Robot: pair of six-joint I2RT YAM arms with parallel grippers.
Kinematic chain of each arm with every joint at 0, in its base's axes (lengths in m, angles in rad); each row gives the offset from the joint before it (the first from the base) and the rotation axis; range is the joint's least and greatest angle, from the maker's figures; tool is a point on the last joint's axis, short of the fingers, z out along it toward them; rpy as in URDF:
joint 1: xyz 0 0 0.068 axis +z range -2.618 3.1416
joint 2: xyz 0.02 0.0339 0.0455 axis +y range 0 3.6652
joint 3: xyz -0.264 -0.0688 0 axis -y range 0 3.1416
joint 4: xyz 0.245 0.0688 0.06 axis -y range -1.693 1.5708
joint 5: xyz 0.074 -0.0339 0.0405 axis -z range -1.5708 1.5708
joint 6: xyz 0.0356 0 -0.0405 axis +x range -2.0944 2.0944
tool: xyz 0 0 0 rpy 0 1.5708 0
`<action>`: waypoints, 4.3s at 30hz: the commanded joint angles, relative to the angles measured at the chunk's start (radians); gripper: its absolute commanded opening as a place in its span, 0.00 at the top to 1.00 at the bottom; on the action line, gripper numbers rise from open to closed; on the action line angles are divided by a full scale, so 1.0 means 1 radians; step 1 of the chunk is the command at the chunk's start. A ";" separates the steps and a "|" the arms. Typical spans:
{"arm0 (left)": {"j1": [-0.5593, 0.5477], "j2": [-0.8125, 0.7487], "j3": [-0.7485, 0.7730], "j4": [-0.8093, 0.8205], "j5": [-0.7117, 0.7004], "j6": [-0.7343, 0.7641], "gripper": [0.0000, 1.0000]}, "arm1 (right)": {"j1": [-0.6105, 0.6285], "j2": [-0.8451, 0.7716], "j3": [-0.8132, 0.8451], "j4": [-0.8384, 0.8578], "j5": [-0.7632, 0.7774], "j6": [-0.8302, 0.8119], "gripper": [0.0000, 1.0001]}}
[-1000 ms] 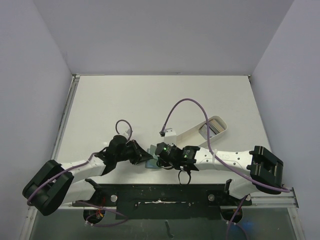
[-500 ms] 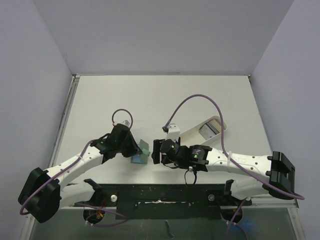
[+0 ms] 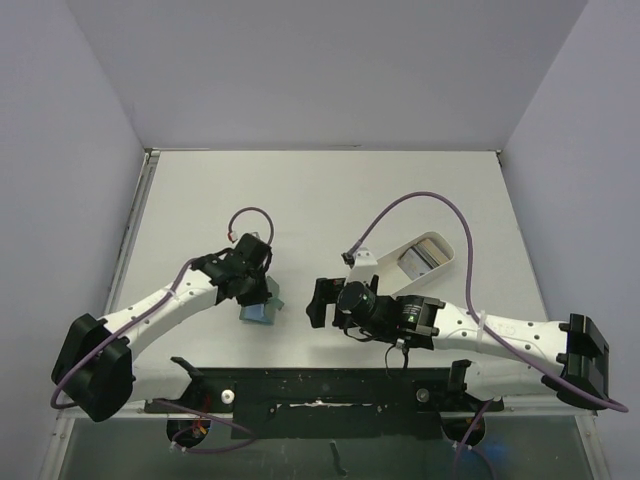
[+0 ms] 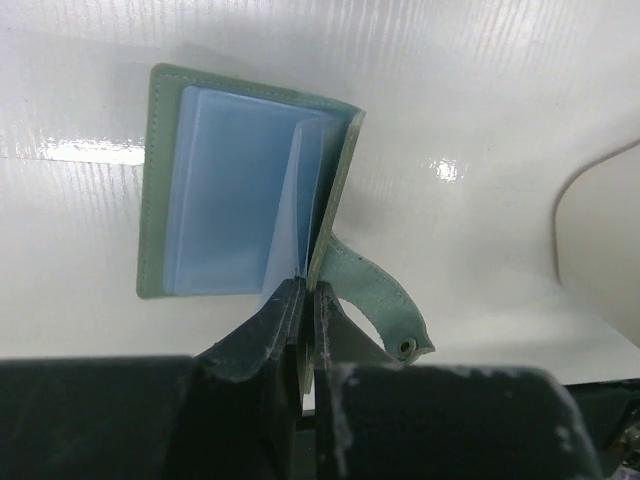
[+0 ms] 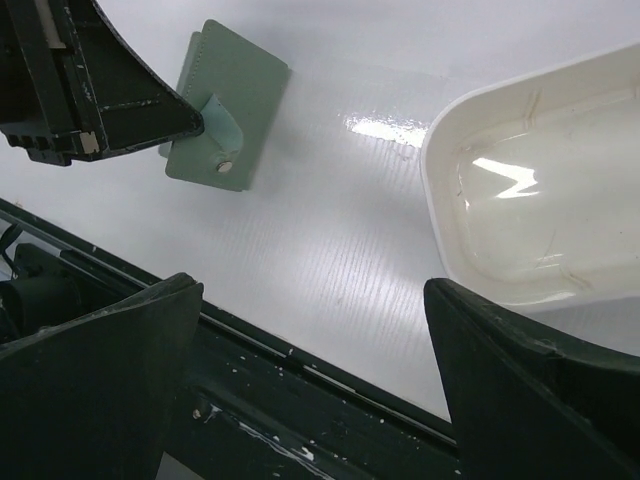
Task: Put the credit cards into the card holder
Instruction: Open the card holder at the center of the board.
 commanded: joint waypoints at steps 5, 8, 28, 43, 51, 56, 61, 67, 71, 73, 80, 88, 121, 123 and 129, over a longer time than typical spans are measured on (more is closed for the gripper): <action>-0.081 0.143 0.133 -0.085 -0.158 0.016 1.00 | -0.009 -0.094 -0.037 -0.006 0.086 0.055 0.01; -0.112 0.180 0.181 -0.077 -0.164 0.006 1.00 | -0.008 -0.126 -0.058 -0.007 0.107 0.064 0.01; -0.030 0.091 0.288 -0.097 -0.043 -0.009 1.00 | 0.002 0.116 0.015 0.263 0.152 -0.286 0.21; 0.144 -0.065 0.215 -0.095 0.109 0.022 1.00 | 0.016 0.434 0.158 0.619 0.141 -0.563 0.03; 0.180 -0.059 0.184 -0.059 0.176 0.024 1.00 | 0.054 0.539 0.170 0.798 0.144 -0.683 0.03; 0.206 -0.067 0.175 -0.054 0.208 0.021 1.00 | 0.057 0.593 0.236 0.749 0.216 -0.677 0.06; 0.221 -0.077 0.162 -0.044 0.239 0.016 1.00 | 0.057 0.625 0.257 0.767 0.244 -0.681 0.21; 0.257 -0.081 0.154 -0.049 0.263 0.028 1.00 | 0.056 0.639 0.244 0.774 0.250 -0.657 0.55; 0.287 -0.076 0.190 -0.073 0.277 0.053 0.99 | 0.055 0.640 0.230 0.776 0.250 -0.639 0.77; 0.304 -0.079 0.206 -0.074 0.297 0.059 0.88 | 0.053 0.645 0.226 0.781 0.239 -0.629 0.86; 0.424 -0.108 0.233 -0.099 0.328 0.121 0.68 | 0.010 0.639 0.185 0.793 0.160 -0.527 0.98; 0.483 -0.149 0.005 0.099 0.508 0.096 0.79 | -0.062 0.637 0.139 0.763 0.068 -0.374 0.98; 0.390 0.249 -0.106 0.535 0.560 0.043 0.90 | -0.118 0.530 0.137 0.502 0.012 -0.303 0.57; 0.386 0.259 -0.100 0.555 0.559 0.039 0.90 | -0.128 0.506 0.141 0.465 0.003 -0.300 0.56; 0.356 0.310 -0.080 0.619 0.576 0.024 0.90 | -0.141 0.404 0.112 0.400 0.007 -0.317 0.44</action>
